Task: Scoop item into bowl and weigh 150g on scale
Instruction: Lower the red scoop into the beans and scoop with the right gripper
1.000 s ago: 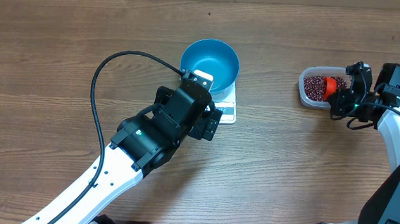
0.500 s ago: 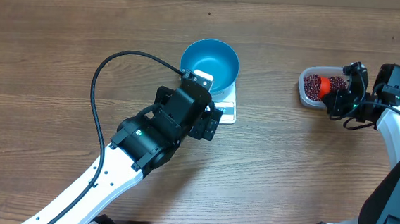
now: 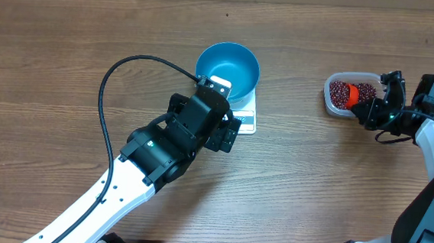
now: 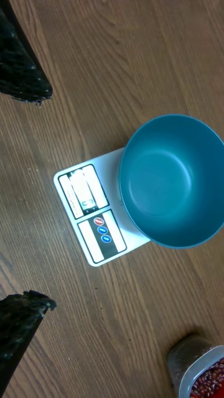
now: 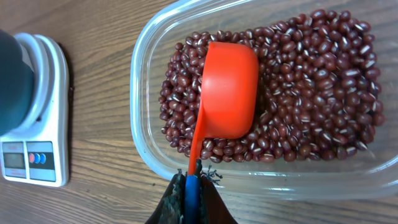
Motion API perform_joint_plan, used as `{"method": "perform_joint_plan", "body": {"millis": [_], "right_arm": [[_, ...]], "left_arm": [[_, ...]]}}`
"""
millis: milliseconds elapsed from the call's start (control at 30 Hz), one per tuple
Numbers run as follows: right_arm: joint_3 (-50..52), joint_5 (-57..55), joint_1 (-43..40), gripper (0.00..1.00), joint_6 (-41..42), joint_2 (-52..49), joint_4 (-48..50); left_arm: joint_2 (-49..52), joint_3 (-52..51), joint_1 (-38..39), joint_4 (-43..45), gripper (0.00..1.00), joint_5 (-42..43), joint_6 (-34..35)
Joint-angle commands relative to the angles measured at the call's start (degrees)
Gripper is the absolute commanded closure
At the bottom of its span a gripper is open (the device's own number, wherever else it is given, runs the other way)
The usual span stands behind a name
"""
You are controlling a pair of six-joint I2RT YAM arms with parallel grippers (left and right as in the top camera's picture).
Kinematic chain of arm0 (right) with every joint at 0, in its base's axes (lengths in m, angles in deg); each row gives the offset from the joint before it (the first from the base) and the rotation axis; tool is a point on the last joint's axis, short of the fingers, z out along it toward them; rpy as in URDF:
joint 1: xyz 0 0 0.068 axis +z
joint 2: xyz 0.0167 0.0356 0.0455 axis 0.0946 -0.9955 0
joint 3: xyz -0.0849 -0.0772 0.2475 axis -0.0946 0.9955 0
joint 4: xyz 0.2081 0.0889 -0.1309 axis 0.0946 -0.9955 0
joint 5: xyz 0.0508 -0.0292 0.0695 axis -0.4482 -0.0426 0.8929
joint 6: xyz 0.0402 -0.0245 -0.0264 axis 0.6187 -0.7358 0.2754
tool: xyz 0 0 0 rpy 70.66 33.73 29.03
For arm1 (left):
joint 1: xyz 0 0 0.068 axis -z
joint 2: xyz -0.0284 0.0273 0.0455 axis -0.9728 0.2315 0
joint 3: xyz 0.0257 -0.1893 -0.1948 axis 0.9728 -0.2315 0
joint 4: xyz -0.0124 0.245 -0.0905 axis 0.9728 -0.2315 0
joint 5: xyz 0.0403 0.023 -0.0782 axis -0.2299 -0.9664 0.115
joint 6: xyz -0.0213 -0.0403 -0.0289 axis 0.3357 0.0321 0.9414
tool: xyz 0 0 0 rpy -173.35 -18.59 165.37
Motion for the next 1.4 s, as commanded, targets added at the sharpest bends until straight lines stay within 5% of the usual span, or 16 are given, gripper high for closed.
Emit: {"method": "perform_joint_plan", "body": {"millis": [0, 367, 1367], "right_arm": [[0.59, 3.21, -1.03, 0.96, 3.28, -0.66, -0.17], [0.59, 4.11, -2.64, 0.96, 9.49, -1.73, -0.13], [0.59, 21.27, -7.37, 0.96, 9.79, -5.79, -1.22]], "left_arm": [[-0.85, -0.17, 0.0, 0.15, 0.0, -0.98, 0.39], [-0.85, -0.17, 0.0, 0.15, 0.0, -0.98, 0.37], [-0.85, -0.17, 0.0, 0.15, 0.01, -0.98, 0.39]]}}
